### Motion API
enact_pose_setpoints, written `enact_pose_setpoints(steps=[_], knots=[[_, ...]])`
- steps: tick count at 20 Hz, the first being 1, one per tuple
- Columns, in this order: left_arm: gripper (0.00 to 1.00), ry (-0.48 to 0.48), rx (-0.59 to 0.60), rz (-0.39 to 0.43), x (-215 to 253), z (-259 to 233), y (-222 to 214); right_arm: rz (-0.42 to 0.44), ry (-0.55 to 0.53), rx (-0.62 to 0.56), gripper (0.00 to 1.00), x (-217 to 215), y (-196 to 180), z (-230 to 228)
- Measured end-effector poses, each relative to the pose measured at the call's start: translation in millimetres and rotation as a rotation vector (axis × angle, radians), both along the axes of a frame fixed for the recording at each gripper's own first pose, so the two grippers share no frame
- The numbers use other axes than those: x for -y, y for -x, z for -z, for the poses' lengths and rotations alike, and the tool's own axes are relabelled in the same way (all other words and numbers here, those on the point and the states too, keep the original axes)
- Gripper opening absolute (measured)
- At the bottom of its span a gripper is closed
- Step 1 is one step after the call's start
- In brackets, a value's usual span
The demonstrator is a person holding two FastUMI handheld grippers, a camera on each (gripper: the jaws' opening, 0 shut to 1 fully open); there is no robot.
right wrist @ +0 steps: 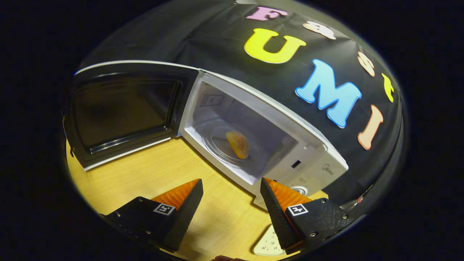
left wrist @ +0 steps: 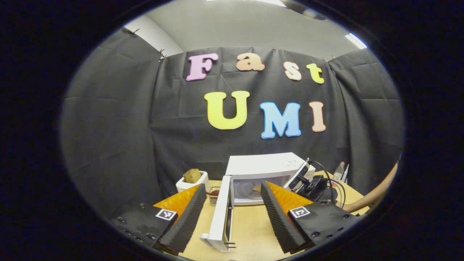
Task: Open the microwave oven with the left hand, put the food in, and close the microwave oven.
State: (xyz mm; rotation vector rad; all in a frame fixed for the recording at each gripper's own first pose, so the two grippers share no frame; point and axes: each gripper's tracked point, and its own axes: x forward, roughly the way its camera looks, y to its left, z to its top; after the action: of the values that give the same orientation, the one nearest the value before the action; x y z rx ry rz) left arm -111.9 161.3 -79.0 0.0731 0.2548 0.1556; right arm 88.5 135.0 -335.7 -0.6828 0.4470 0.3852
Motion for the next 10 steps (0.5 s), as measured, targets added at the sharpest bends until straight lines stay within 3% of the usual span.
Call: enact_pose_setpoints(steps=[5,10], knots=[[0.96,-0.004,0.01,0.07,12,3,-17,0.111,-0.169,0.022,0.97,26,24,-50],[0.98,0.006,0.001,0.145,31,14,-32,0.2,-0.37,0.155,0.96,42,52,-135]])
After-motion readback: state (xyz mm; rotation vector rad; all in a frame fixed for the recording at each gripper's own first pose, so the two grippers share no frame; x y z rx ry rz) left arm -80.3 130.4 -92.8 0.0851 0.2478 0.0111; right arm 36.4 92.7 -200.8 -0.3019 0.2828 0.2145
